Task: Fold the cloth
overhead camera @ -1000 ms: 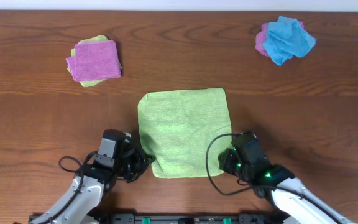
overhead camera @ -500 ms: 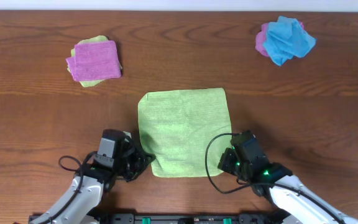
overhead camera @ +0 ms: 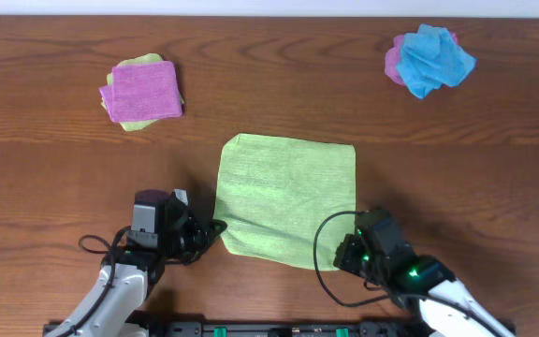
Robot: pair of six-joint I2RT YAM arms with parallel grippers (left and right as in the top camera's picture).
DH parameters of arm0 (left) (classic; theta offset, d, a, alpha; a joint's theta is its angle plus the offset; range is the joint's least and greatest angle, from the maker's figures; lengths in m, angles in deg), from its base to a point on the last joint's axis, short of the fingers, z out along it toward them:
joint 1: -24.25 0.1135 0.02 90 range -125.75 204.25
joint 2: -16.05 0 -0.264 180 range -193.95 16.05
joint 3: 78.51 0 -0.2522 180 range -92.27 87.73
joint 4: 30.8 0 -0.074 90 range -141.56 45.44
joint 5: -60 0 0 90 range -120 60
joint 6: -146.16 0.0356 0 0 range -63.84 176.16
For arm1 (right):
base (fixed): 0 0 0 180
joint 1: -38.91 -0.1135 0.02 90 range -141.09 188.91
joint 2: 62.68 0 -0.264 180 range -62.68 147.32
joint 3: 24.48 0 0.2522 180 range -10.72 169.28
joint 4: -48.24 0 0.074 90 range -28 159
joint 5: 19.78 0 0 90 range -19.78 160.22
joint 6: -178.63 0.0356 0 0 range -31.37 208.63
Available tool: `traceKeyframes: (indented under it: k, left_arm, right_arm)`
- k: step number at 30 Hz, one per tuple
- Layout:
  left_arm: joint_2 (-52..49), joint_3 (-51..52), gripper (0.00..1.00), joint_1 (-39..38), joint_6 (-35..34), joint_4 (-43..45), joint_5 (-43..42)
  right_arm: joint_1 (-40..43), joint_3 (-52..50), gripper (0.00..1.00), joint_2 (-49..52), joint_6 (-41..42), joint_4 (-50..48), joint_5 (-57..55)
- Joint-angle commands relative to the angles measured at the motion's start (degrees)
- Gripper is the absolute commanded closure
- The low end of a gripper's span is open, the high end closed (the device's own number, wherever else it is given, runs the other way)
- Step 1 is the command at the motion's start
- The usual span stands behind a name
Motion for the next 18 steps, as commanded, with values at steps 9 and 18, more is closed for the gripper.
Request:
traceKeyframes:
  k: [9, 18]
  left_arm:
    - [-0.1, 0.4, 0.94, 0.7, -0.7, 4.5, -8.2]
    - [0.4, -3.5, 0.94, 0.7, -2.8, 8.7, -6.9]
  right_arm:
    - [0.2, -0.7, 0.99, -1.8, -0.6, -5.6, -5.2]
    - [1.1, 3.8, 0.98, -1.7, -4.1, -5.2, -12.4]
